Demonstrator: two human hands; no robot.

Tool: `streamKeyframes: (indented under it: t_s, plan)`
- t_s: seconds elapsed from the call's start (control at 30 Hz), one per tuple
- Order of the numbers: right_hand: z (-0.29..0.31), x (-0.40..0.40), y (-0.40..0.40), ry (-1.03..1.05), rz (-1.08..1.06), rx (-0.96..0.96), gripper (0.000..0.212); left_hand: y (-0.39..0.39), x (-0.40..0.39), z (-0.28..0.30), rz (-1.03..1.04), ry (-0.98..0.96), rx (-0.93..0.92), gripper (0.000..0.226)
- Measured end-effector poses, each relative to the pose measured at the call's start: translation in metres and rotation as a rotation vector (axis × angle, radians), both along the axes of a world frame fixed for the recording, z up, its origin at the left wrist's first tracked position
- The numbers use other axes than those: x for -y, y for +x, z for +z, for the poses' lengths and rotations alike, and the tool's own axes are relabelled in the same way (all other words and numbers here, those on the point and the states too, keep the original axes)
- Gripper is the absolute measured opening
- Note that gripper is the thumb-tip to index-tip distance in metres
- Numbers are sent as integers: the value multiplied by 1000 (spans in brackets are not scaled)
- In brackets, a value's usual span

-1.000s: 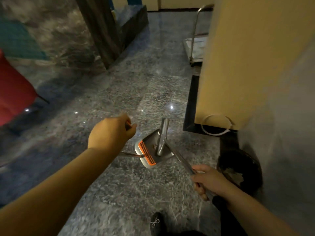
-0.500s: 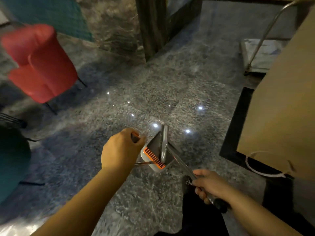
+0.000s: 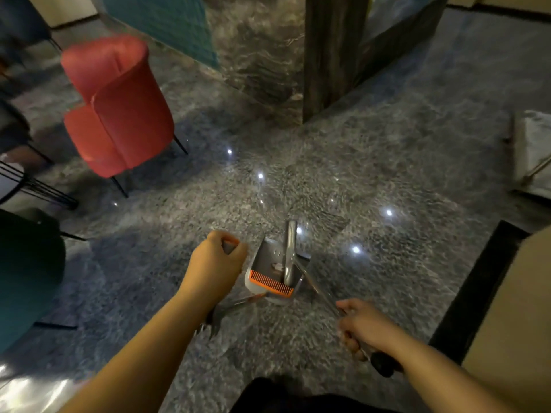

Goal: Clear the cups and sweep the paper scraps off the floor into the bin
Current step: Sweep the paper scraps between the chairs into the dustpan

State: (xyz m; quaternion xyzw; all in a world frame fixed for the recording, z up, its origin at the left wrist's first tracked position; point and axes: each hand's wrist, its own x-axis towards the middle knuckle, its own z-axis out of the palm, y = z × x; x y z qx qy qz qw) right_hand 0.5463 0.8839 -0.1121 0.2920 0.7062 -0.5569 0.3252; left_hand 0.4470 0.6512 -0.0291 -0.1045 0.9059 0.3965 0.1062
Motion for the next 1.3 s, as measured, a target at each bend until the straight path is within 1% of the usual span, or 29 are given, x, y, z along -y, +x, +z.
streamKeyframes:
  t_s: [0.1, 0.27, 0.4, 0.5, 0.6, 0.67, 0.73, 0.93, 1.07, 1.17, 1.3]
  plan:
    - [-2, -5, -64, -17, 19, 9, 38, -49, 3, -3, 25, -5, -59, 13]
    - [-6, 8, -180, -6, 59, -19, 25, -151, 9, -8, 18, 41, -90, 16]
    - [-13, 20, -271, 9, 73, -4, 35, -235, 12, -10, -29, 19, -98, 20]
    - [-6, 29, -333, 9, 88, -39, 25, -290, 13, -6, -49, 6, -110, 25]
    - [-1, 34, -393, 27, 88, -69, 24, -345, 13, -6, -56, -4, -114, 30]
    - [-4, 30, -435, 31, 60, -49, 33, -384, 10, -7, -52, -15, -120, 30]
    - [-7, 22, -480, 17, 60, -35, 37, -425, 5, -8, -43, -14, -121, 29]
    - [-13, -8, -633, 6, 112, -13, 31, -574, -23, -17, 7, -79, -155, 20]
    - [-4, -30, -734, 29, 188, -9, 24, -671, -44, -15, 60, -89, -143, 20]
    - [5, -38, -802, 42, 251, -22, 25, -733, -49, -9, 98, -93, -151, 20]
    - [6, -37, -891, 55, 260, -26, 25, -802, -44, -6, 146, -62, -149, 21]
